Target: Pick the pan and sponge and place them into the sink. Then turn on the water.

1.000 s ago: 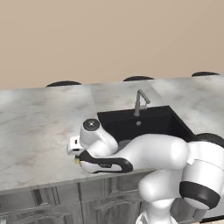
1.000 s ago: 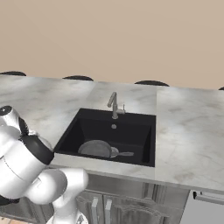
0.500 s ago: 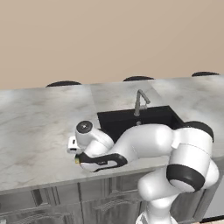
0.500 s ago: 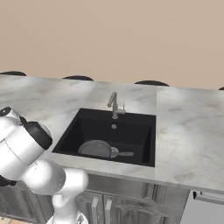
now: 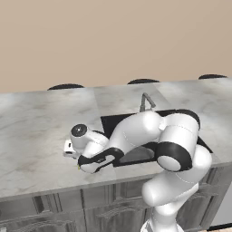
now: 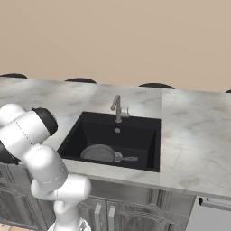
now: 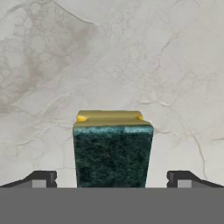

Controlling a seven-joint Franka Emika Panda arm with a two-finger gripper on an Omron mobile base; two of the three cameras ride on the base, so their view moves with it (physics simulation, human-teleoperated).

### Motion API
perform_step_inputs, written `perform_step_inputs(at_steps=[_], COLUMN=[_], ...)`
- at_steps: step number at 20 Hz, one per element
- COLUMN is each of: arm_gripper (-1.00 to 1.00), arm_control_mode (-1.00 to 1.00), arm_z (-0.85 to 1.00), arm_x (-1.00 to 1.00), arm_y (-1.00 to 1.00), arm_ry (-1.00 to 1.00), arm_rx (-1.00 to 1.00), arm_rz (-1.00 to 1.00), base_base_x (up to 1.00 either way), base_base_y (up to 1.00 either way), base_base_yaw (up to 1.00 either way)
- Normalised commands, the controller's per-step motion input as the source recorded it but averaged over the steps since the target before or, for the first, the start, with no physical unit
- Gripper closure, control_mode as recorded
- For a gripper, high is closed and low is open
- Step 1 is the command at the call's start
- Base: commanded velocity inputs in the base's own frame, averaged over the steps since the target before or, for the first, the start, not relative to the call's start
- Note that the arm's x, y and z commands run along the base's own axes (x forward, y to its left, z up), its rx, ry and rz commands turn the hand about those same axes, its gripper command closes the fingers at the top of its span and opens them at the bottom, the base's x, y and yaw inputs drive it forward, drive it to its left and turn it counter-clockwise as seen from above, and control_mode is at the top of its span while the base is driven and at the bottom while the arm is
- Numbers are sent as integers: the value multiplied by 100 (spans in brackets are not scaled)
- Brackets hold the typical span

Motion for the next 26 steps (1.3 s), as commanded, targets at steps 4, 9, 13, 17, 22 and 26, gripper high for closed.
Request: perform_step_inputs(at_steps=[4, 9, 13, 17, 22, 26], arm_gripper=[-100, -100, -100, 100, 100, 100], arm_control_mode=[-100, -100, -100, -100, -100, -100], arm_z=[-43, -51, -43, -20, 1, 22], arm_x=[21, 10, 10, 18, 0, -4], arm_y=[14, 2, 3, 6, -20, -53], arm_ry=[1, 0, 0, 0, -2, -5], arm_rx=[0, -3, -3, -4, -20, -25], arm_rz=[0, 0, 0, 0, -1, -1], base_base_x=[0, 0, 0, 0, 0, 0], base_base_y=[0, 0, 0, 0, 0, 0], base_base_yaw=[0, 0, 0, 0, 0, 0])
